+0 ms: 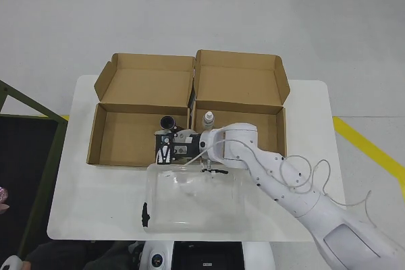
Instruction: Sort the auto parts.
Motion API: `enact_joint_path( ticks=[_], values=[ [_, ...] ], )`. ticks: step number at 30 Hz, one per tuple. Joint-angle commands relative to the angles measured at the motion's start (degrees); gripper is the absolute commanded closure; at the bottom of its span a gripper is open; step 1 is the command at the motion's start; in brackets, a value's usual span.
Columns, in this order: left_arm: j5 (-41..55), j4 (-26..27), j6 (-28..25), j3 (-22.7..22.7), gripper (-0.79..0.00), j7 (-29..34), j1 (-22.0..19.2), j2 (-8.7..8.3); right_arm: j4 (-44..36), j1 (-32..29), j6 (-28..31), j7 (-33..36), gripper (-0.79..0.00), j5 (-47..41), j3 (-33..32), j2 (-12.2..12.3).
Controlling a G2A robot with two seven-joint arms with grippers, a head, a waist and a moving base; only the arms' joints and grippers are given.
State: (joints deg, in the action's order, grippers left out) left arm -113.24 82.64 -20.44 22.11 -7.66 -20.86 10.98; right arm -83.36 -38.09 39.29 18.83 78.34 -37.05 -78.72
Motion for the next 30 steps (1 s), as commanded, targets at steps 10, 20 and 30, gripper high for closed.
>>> enact_joint_path(
  ticks=[10,20,30],
  values=[
    [0.0,0.0,0.0,0.0,-0.785,0.0,0.0,0.00,9.4,4.1,-1.2,0.1,0.000,-0.3,4.7,-3.4],
    [0.0,0.0,0.0,0.0,-0.785,0.0,0.0,0.00,16.1,6.5,-1.3,0.0,0.000,-0.6,7.9,-6.5],
    [0.0,0.0,0.0,0.0,-0.785,0.0,0.0,0.00,21.1,8.0,-2.0,0.9,-0.145,-0.6,9.0,-8.8]
  ],
)
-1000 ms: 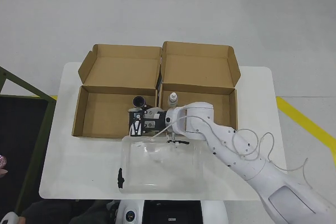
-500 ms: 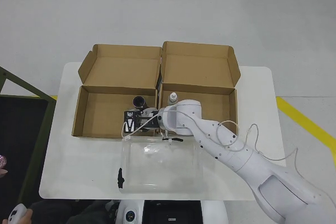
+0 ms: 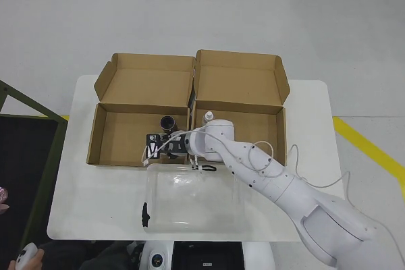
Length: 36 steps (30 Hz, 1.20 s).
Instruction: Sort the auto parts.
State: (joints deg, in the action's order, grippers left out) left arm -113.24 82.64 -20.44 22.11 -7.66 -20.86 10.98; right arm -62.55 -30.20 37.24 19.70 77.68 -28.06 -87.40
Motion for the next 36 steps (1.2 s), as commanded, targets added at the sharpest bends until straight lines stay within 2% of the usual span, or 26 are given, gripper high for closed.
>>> enact_joint_path(
  ticks=[1,9,21,28,36],
  values=[
    [0.0,0.0,0.0,0.0,-0.785,0.0,0.0,0.00,0.6,0.2,0.2,0.2,-0.151,0.1,0.1,-0.3],
    [0.0,0.0,0.0,0.0,-0.785,0.0,0.0,0.00,1.9,0.4,1.2,1.4,-0.265,0.6,0.0,-1.2],
    [0.0,0.0,0.0,0.0,-0.785,0.0,0.0,0.00,0.2,0.1,2.5,-0.2,-0.283,-0.8,-2.5,-1.5],
    [0.0,0.0,0.0,0.0,-0.785,0.0,0.0,0.00,-5.5,-2.1,4.7,-1.1,-0.292,-4.0,-6.8,-0.3],
    [0.0,0.0,0.0,0.0,-0.785,0.0,0.0,0.00,-17.6,-8.8,5.7,-0.4,-0.314,-4.8,-15.1,3.0]
  ],
)
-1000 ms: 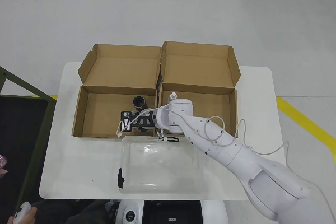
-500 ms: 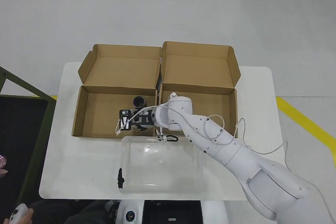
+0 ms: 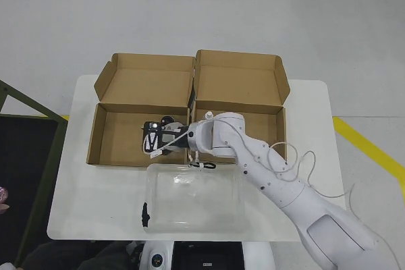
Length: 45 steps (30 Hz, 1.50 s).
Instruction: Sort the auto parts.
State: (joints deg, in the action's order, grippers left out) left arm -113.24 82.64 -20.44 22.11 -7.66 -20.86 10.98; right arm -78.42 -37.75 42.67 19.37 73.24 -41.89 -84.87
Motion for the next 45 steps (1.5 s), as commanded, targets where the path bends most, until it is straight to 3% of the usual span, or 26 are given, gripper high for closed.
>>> enact_joint_path(
  ticks=[1,7,13,18,34,45],
  values=[
    [0.0,0.0,0.0,0.0,-0.785,0.0,0.0,0.00,-3.4,-2.4,0.6,0.3,-0.320,-0.2,-2.6,1.0],
    [0.0,0.0,0.0,0.0,-0.785,0.0,0.0,0.00,-14.0,-11.2,2.5,1.8,-0.342,0.7,-10.8,4.0],
    [0.0,0.0,0.0,0.0,-0.785,0.0,0.0,0.00,-23.2,-21.2,3.1,0.6,-0.480,2.9,-18.3,6.5],
    [0.0,0.0,0.0,0.0,-0.785,0.0,0.0,0.00,-27.6,-28.1,4.4,-0.8,-0.536,4.2,-24.1,8.2],
    [0.0,0.0,0.0,0.0,-0.785,0.0,0.0,0.00,-33.5,-44.0,1.8,-15.4,-0.594,9.8,-42.0,11.7],
    [0.0,0.0,0.0,0.0,-0.785,0.0,0.0,0.00,-34.6,-53.3,-5.4,-23.7,-0.646,11.8,-52.4,12.9]
  ],
)
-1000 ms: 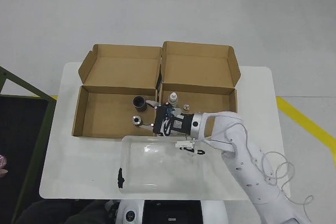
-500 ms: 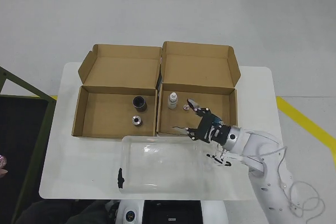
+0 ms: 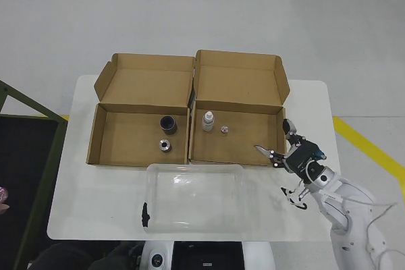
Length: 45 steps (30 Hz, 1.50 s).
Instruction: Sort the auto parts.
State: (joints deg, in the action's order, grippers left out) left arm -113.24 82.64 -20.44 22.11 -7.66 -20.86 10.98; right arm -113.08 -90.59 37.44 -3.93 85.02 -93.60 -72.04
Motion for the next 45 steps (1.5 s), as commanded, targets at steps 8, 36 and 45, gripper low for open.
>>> enact_joint_path(
  ticks=[8,36,45],
  values=[
    [0.0,0.0,0.0,0.0,-0.785,0.0,0.0,0.00,0.5,-3.8,0.1,-3.4,-0.742,-0.3,-5.0,0.8],
    [0.0,0.0,0.0,0.0,-0.785,0.0,0.0,0.00,3.9,-6.8,-1.3,-6.9,-0.785,-2.9,-9.3,1.8],
    [0.0,0.0,0.0,0.0,-0.784,0.0,0.0,0.00,3.9,-6.8,-1.3,-6.9,-0.785,-2.9,-9.3,1.8]
  ],
)
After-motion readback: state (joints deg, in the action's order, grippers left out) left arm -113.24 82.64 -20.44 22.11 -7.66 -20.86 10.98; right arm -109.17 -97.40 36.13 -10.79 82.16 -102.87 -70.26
